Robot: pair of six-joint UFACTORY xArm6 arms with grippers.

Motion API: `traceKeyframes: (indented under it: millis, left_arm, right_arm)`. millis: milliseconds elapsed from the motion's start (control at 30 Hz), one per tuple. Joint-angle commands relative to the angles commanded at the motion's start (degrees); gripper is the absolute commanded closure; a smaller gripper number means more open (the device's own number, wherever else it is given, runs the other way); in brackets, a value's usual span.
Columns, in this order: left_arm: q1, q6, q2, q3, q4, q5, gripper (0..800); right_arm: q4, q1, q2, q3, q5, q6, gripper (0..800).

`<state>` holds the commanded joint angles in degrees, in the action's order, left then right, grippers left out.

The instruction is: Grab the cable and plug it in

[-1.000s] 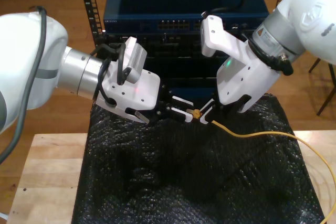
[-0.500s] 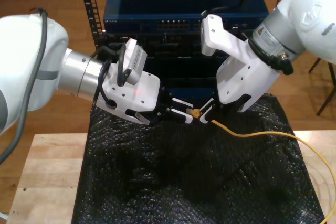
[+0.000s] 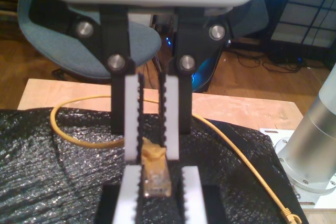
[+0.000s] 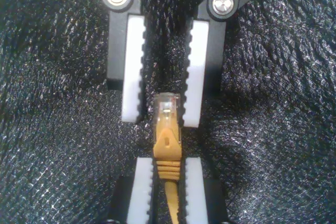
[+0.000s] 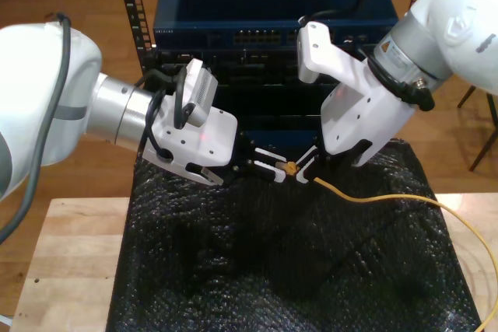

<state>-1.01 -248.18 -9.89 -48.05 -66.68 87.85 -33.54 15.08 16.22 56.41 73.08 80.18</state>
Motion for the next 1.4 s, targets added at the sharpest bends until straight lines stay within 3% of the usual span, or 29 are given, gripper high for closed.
traceKeyframes:
  millis: [233, 433, 500, 600, 767, 900, 1100, 1400]
  left_arm:
    - [0.0, 0.0, 0.0, 0.4, 0.0, 0.0, 733]
    - [0.0, -0.1, 0.0, 0.4, -0.1, -0.1, 778]
    - [0.0, -0.1, 0.0, 0.4, -0.1, -0.1, 786]
    - [0.0, -0.2, 0.0, 0.2, -0.1, -0.1, 797]
    - [0.0, -0.4, 0.0, 0.1, -0.1, -0.1, 797]
    - [0.0, -0.4, 0.0, -0.1, -0.1, -0.1, 797]
    - [-0.3, -1.3, 1.1, -0.3, -0.1, 0.5, 797]
    - [-3.8, -4.0, 3.3, -0.7, -2.5, 3.9, 797]
  right_arm:
    - [0.0, 0.0, 0.1, 0.0, 0.0, 0.0, 793]
    - [-0.8, 0.0, 0.1, -0.1, 0.0, 0.7, 738]
    - [-1.9, 0.0, 0.1, -0.3, 0.0, 1.1, 655]
    - [-3.0, 0.0, 0.0, -0.4, 0.1, 2.7, 412]
    - [-3.0, 0.0, 0.0, -0.1, 0.1, 3.9, 233]
    - [-2.8, -0.5, 0.1, 0.1, 0.0, 4.1, 191]
    - [-2.8, -0.5, -0.1, 0.2, 0.0, 5.3, 11]
    - [-3.8, -0.6, 3.3, -0.4, -0.1, 10.5, 1]
